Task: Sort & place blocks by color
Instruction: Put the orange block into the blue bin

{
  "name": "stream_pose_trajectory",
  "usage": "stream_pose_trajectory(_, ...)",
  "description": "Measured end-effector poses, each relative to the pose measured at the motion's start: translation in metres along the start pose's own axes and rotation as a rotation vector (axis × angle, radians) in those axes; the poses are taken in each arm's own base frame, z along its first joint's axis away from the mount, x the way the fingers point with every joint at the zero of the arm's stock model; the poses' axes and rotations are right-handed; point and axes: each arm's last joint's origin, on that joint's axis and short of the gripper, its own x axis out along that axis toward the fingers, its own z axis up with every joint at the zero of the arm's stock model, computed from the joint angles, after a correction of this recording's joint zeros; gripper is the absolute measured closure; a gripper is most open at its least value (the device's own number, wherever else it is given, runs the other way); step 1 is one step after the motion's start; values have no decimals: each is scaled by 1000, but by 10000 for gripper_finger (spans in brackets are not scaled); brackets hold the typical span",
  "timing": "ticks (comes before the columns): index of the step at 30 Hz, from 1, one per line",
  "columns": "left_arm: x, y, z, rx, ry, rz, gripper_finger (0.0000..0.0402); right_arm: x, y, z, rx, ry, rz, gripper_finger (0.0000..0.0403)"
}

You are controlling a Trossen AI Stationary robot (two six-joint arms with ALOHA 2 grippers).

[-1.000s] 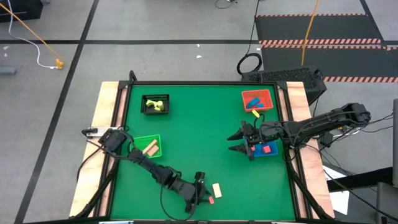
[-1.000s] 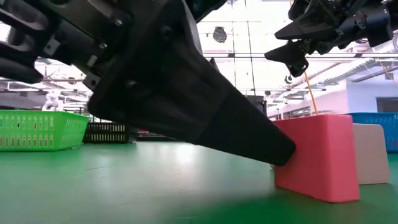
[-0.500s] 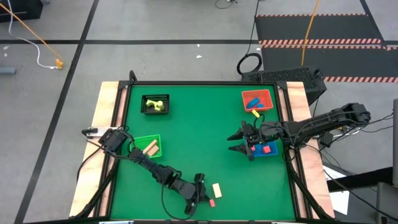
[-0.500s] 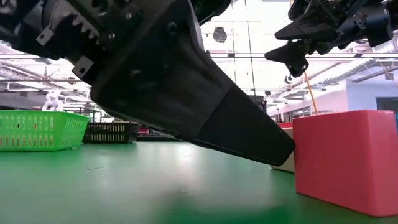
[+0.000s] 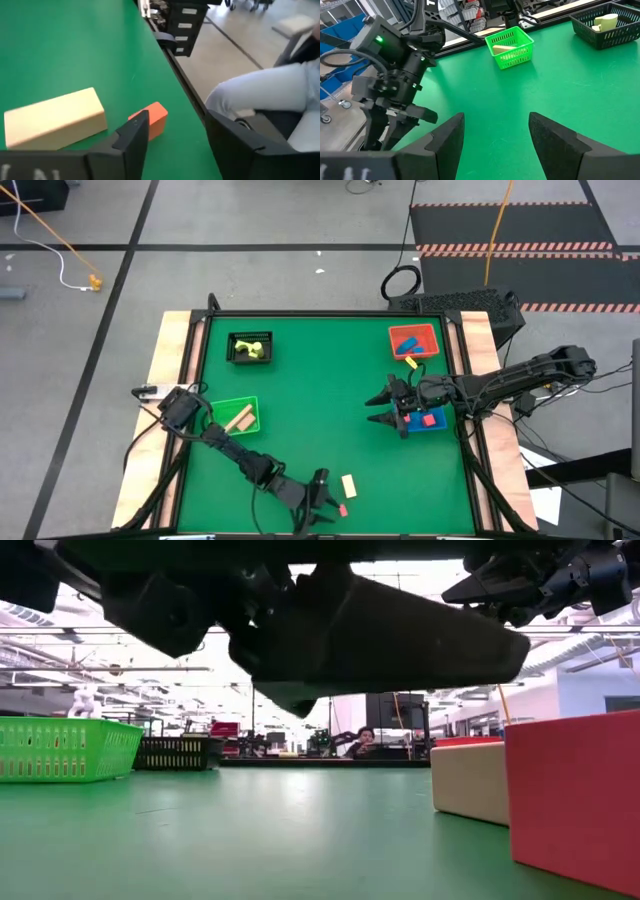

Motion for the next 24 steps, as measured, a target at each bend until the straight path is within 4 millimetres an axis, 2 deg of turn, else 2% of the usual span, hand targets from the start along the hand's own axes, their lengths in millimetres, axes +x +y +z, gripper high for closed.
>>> stream_pose_trajectory(3, 0, -2, 0, 52, -2, -3, 187, 0, 0, 0, 0, 0, 0, 188)
stream_pose_trajectory(8, 1, 10, 3, 65, -10, 22, 153, 0, 0, 0, 0, 0, 0, 188)
stream_pose_trajectory(14, 2, 17, 5, 206, 7, -35, 107, 0, 0, 0, 0, 0, 0, 188)
stream_pose_trajectory(18, 2, 23, 5, 249, 18, -74, 102, 0, 0, 0, 0, 0, 0, 188)
stream_pose_trajectory(24, 9, 36, 0, 284, 36, -106, 128, 0, 0, 0, 0, 0, 0, 188)
